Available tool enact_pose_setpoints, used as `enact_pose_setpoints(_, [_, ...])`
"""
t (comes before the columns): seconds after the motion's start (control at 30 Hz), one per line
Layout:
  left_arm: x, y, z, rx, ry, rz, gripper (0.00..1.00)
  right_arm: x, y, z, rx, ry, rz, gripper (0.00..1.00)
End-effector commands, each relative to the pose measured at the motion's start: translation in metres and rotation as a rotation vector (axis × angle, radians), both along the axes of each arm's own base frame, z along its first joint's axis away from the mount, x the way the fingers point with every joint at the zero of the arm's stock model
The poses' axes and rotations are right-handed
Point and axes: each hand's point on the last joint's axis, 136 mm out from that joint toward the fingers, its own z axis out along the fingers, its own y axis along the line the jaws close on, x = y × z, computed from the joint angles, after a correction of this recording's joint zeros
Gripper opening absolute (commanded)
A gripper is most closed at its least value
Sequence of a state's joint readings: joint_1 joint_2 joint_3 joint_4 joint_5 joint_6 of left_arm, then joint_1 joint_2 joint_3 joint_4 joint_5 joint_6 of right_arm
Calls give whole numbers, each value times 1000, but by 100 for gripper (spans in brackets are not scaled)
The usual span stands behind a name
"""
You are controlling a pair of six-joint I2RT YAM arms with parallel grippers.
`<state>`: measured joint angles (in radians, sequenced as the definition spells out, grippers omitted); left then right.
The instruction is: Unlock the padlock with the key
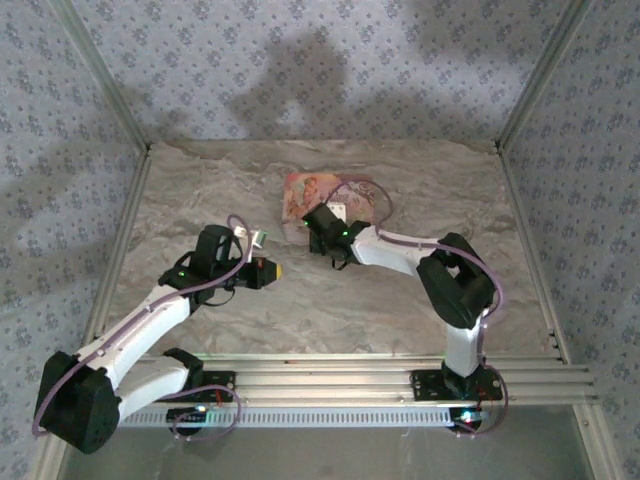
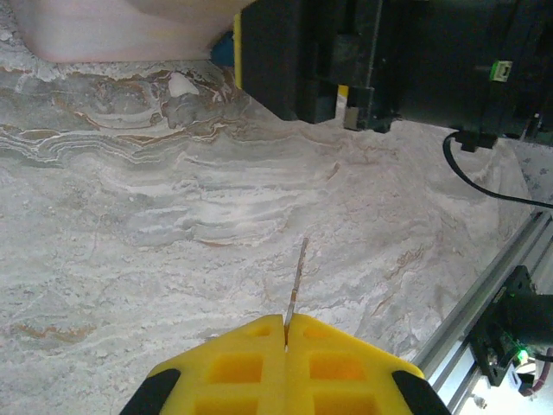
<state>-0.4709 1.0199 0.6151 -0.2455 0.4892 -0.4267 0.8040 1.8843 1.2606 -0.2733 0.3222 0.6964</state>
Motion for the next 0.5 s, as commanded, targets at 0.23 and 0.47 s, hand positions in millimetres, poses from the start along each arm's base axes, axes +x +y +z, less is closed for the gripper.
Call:
enact_pose_setpoints(0.23, [-4, -2, 1, -25, -49, -38, 0, 13, -4, -18, -56, 12, -110, 52])
enact_pose_setpoints(0.47, [-9, 0, -2, -36, -59, -37, 0, 22, -7, -22, -63, 18, -135, 47])
